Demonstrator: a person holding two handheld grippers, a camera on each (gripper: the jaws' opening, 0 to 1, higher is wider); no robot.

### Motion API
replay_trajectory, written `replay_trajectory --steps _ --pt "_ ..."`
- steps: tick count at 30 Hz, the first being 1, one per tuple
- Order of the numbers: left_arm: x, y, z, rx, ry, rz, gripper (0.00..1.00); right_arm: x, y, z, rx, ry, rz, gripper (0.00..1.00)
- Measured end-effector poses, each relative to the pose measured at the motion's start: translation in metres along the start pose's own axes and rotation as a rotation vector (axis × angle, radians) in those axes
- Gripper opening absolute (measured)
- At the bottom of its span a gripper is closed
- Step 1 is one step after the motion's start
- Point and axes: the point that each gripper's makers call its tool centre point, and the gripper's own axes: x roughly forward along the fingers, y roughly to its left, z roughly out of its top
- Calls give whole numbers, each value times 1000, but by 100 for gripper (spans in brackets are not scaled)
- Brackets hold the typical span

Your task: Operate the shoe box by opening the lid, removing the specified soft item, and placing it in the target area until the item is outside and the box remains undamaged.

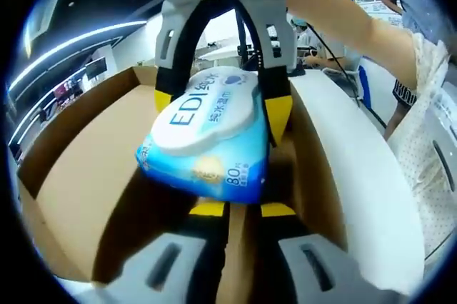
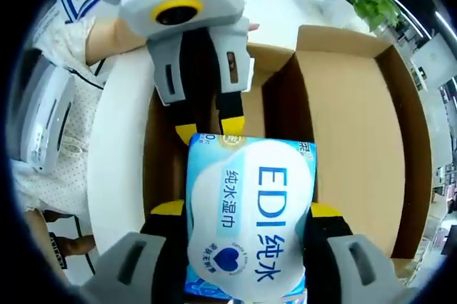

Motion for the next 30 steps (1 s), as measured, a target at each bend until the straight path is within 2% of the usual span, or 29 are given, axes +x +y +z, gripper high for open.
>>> replay_trajectory --steps 9,16,23,30 --pt "-16 -5 20 35 -26 42 14 -24 5 4 -7 -9 -32 64" --pt "-24 -15 51 67 -62 66 14 -57 13 -3 -3 -8 -81 64" --pt "-24 -33 89 127 -70 77 14 -91 27 -20 23 -12 -114 64" --pt "-4 -60 117 129 -72 39 14 -112 48 -53 63 -4 -124 64"
